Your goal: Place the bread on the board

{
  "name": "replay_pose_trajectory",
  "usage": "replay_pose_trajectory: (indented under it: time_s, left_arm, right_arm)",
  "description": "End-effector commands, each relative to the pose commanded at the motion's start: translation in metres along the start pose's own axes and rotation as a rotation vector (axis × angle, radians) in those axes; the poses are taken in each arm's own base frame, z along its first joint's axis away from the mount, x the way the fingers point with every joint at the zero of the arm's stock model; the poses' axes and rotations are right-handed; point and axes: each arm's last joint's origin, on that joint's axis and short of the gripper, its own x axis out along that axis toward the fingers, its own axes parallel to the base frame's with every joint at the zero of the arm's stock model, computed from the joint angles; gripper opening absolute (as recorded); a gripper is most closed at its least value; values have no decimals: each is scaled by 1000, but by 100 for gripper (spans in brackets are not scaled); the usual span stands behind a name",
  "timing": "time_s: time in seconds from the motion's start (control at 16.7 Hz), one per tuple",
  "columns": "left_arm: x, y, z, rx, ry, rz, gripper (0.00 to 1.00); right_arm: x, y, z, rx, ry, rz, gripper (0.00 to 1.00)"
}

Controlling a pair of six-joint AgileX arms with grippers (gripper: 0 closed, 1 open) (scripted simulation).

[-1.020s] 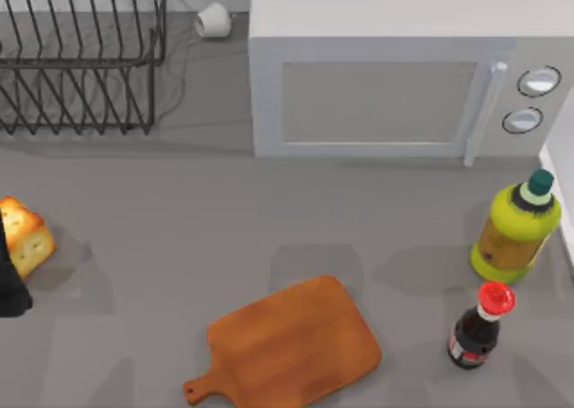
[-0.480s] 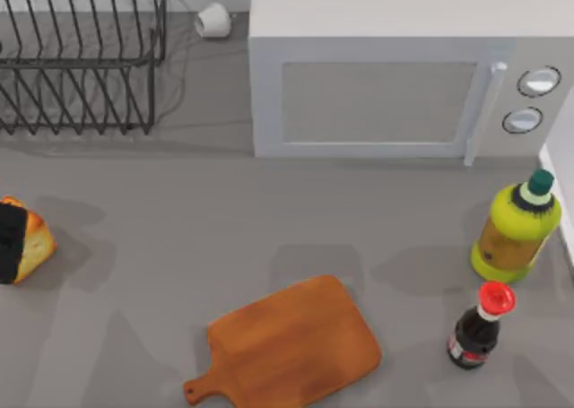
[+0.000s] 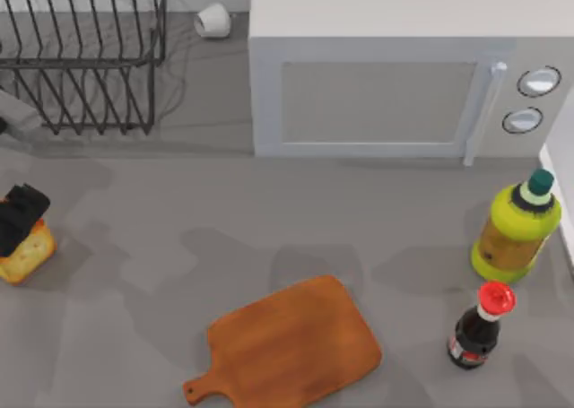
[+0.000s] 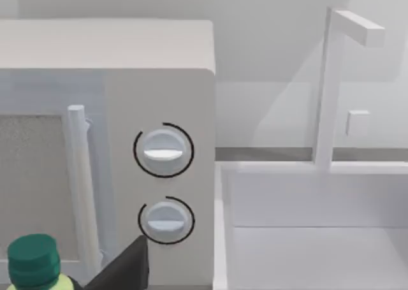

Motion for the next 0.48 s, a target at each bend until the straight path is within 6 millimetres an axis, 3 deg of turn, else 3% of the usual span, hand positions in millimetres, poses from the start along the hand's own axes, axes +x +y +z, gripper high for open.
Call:
replay_pose_trajectory:
  time_s: [0.3, 0.48]
  left_arm:
    - [36, 25, 31, 99, 171, -124, 100]
    - [43, 31, 37, 118, 197, -147, 100]
  right_arm:
    - [0, 0, 0, 0, 0, 0, 100]
    - [0, 0, 0, 0, 0, 0, 100]
